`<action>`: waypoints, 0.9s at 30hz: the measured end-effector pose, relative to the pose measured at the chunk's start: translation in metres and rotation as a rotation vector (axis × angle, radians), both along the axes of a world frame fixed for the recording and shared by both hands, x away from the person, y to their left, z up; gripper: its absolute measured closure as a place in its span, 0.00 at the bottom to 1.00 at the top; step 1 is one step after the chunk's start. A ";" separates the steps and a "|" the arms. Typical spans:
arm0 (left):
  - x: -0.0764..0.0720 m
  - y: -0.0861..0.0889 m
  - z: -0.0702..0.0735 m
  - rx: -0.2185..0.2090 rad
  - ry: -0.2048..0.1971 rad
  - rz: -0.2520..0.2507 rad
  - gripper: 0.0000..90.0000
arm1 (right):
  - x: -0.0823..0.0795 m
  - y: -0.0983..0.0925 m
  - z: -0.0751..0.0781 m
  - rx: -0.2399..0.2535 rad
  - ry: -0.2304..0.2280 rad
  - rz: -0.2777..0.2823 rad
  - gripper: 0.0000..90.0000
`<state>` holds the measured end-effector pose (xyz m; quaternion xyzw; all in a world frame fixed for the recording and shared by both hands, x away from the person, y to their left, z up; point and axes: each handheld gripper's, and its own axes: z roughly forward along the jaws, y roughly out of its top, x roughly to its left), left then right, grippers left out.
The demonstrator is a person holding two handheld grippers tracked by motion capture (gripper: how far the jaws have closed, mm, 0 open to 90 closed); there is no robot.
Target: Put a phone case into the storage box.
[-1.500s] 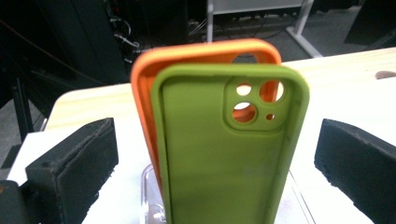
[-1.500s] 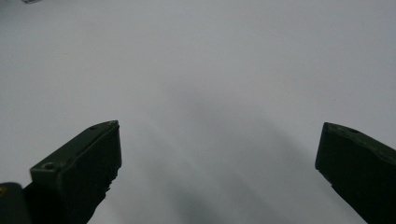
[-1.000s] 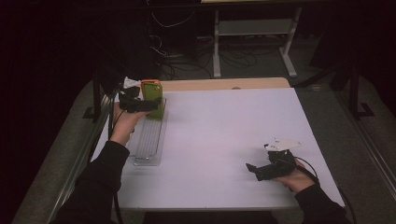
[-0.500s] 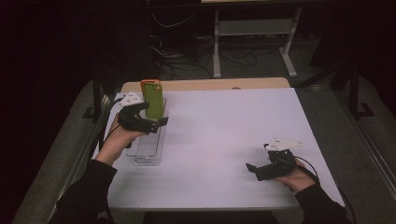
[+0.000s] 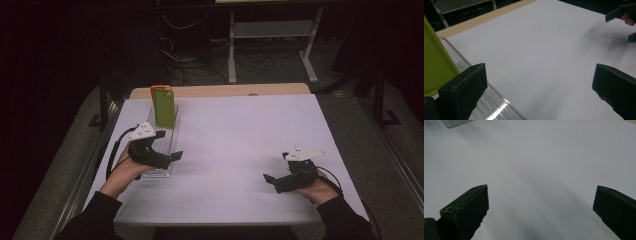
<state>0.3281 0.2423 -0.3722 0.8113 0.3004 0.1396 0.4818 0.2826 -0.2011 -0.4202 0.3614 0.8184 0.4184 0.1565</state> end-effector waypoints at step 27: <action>-0.019 0.009 -0.028 0.053 0.002 -0.043 0.00 | 0.000 0.004 0.006 0.015 -0.045 0.037 0.00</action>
